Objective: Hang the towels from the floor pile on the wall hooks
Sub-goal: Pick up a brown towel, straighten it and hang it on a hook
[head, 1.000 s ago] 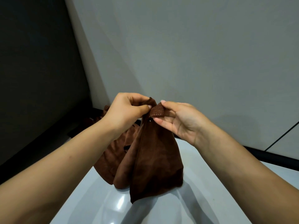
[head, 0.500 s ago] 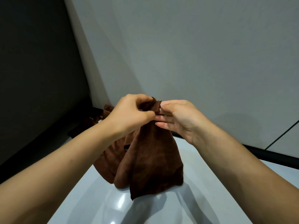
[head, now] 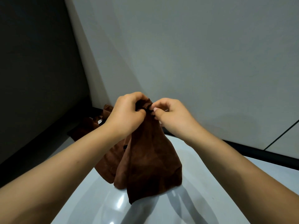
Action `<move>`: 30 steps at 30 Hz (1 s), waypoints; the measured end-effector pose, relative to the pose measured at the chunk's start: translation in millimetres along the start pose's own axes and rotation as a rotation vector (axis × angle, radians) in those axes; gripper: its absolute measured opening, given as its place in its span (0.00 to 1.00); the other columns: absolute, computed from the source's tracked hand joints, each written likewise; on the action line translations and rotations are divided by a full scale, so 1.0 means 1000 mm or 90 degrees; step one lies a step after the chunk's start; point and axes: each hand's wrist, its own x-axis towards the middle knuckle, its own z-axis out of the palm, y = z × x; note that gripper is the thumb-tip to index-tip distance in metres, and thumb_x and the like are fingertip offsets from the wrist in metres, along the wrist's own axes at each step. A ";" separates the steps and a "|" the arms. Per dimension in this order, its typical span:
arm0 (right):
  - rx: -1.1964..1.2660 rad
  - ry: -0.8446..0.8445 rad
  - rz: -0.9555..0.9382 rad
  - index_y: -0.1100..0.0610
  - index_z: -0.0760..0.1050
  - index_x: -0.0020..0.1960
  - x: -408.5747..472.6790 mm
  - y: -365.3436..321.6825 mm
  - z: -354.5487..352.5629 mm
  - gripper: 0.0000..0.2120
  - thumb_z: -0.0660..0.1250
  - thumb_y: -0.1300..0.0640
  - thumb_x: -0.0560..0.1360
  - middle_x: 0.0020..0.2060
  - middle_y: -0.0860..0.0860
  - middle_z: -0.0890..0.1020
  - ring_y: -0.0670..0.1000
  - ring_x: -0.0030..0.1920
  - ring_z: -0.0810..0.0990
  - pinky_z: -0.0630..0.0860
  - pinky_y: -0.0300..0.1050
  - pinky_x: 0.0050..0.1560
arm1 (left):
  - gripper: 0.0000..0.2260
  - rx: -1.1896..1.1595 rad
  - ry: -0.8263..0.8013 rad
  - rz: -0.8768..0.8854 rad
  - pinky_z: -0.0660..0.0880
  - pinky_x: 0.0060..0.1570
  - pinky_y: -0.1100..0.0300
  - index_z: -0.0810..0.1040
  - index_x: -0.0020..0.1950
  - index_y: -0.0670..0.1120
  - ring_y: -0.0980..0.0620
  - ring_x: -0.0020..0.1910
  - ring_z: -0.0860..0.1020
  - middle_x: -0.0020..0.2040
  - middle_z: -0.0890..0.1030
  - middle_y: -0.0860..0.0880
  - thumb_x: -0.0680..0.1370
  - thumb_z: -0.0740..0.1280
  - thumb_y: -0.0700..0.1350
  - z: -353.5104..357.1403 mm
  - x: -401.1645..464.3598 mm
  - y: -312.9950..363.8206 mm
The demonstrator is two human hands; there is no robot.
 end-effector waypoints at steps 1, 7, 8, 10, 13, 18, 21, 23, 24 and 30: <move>-0.031 0.023 -0.026 0.48 0.73 0.40 -0.001 0.001 -0.001 0.09 0.62 0.60 0.77 0.39 0.47 0.78 0.50 0.44 0.78 0.74 0.42 0.49 | 0.14 -0.003 0.007 0.004 0.68 0.38 0.76 0.79 0.46 0.44 0.55 0.42 0.76 0.38 0.77 0.54 0.71 0.60 0.29 -0.001 0.001 0.000; -0.086 0.040 -0.162 0.50 0.73 0.53 -0.006 0.006 -0.001 0.09 0.68 0.57 0.74 0.48 0.44 0.75 0.42 0.50 0.74 0.67 0.26 0.44 | 0.15 0.023 0.037 0.031 0.66 0.32 0.72 0.73 0.37 0.45 0.60 0.33 0.72 0.32 0.74 0.56 0.68 0.54 0.27 -0.012 0.011 0.001; -0.082 0.035 -0.174 0.51 0.74 0.53 -0.007 0.005 0.001 0.09 0.68 0.56 0.74 0.47 0.44 0.76 0.42 0.49 0.74 0.68 0.26 0.44 | 0.15 0.023 0.044 0.037 0.65 0.30 0.73 0.73 0.37 0.45 0.61 0.32 0.72 0.31 0.73 0.55 0.68 0.54 0.27 -0.014 0.012 0.003; -0.053 0.015 -0.186 0.50 0.74 0.52 -0.008 0.003 0.005 0.08 0.68 0.56 0.74 0.42 0.42 0.77 0.42 0.46 0.76 0.72 0.30 0.46 | 0.15 0.018 0.063 0.051 0.65 0.30 0.73 0.73 0.37 0.44 0.64 0.31 0.72 0.30 0.72 0.56 0.68 0.54 0.26 -0.017 0.014 0.008; -0.014 0.004 -0.194 0.49 0.71 0.48 -0.009 0.001 0.010 0.08 0.69 0.57 0.74 0.38 0.43 0.78 0.42 0.41 0.77 0.75 0.35 0.44 | 0.14 0.023 0.086 0.068 0.65 0.30 0.71 0.73 0.38 0.43 0.66 0.29 0.71 0.29 0.71 0.55 0.68 0.54 0.26 -0.020 0.015 0.013; 0.044 -0.030 -0.174 0.47 0.69 0.42 -0.019 0.005 0.023 0.11 0.70 0.59 0.72 0.33 0.43 0.77 0.40 0.36 0.76 0.77 0.38 0.42 | 0.13 0.026 0.104 0.086 0.66 0.30 0.63 0.75 0.40 0.39 0.57 0.31 0.70 0.32 0.73 0.50 0.69 0.54 0.26 -0.027 0.016 0.018; 0.066 -0.103 -0.134 0.51 0.73 0.52 -0.028 0.014 0.037 0.10 0.70 0.55 0.73 0.48 0.45 0.82 0.42 0.50 0.80 0.78 0.40 0.52 | 0.13 0.012 0.109 0.099 0.68 0.31 0.61 0.76 0.41 0.37 0.53 0.32 0.72 0.33 0.75 0.46 0.69 0.54 0.26 -0.030 0.017 0.022; 0.077 -0.135 -0.106 0.53 0.72 0.60 -0.030 0.021 0.046 0.17 0.70 0.54 0.73 0.55 0.48 0.80 0.46 0.56 0.79 0.76 0.44 0.58 | 0.14 -0.001 0.105 0.109 0.66 0.27 0.68 0.76 0.41 0.38 0.59 0.29 0.71 0.31 0.74 0.49 0.69 0.54 0.26 -0.031 0.016 0.023; 0.085 -0.147 -0.095 0.53 0.72 0.62 -0.030 0.024 0.050 0.19 0.70 0.53 0.73 0.56 0.48 0.80 0.47 0.58 0.78 0.76 0.46 0.59 | 0.14 -0.006 0.104 0.113 0.66 0.27 0.70 0.76 0.40 0.38 0.60 0.28 0.71 0.31 0.73 0.51 0.69 0.54 0.26 -0.031 0.015 0.024; 0.070 -0.205 0.014 0.50 0.71 0.65 -0.041 0.051 0.081 0.23 0.69 0.47 0.72 0.58 0.47 0.79 0.50 0.60 0.77 0.75 0.47 0.62 | 0.14 -0.049 0.146 0.114 0.71 0.34 0.62 0.77 0.41 0.36 0.56 0.32 0.72 0.33 0.75 0.50 0.69 0.54 0.25 -0.036 0.016 0.028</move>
